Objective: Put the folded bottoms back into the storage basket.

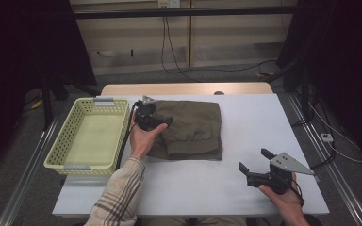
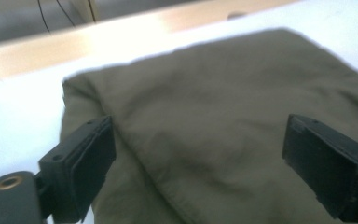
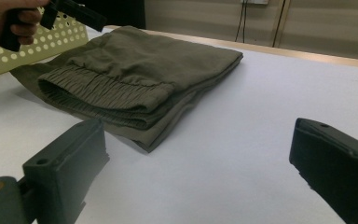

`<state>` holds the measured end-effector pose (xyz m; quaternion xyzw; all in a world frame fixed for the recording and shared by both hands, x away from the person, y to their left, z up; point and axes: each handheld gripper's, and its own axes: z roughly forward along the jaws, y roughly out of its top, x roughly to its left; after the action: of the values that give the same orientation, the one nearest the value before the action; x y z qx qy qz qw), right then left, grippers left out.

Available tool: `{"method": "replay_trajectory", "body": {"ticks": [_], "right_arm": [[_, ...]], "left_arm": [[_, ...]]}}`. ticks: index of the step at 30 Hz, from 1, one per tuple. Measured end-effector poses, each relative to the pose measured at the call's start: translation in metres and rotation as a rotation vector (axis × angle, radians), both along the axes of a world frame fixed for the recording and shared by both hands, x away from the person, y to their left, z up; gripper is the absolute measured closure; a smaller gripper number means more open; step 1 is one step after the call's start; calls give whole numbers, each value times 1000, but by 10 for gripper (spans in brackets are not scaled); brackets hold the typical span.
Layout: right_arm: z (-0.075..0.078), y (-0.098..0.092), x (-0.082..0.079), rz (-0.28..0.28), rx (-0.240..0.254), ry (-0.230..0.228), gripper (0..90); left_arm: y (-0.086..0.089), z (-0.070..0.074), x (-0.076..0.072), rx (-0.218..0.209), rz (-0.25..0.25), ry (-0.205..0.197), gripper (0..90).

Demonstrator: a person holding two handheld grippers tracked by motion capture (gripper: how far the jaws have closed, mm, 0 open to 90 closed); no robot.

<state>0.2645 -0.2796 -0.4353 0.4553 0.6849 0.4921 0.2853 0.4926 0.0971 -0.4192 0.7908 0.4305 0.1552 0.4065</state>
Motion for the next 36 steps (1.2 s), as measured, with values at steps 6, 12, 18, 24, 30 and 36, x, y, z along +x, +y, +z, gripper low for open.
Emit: {"method": "replay_trajectory", "body": {"ticks": [6,12,18,24,30,36], "right_arm": [[0,0,0,-1,-1,3,38],[0,0,0,-1,-3,8,38],[-1,0,0,0,-3,9,38],[-1,1,1,1,-5,15,38],[-2,1,1,1,-6,21,38],[-2,1,1,-1,-6,21,41]], "left_arm": [[8,-17,14,22,56,62,128],[13,-27,22,30,95,107,88],[19,-36,26,31,144,213,110],[19,-41,28,-18,205,276,166],[16,-38,26,-13,171,292,363],[11,-37,23,-14,125,307,513]]}}
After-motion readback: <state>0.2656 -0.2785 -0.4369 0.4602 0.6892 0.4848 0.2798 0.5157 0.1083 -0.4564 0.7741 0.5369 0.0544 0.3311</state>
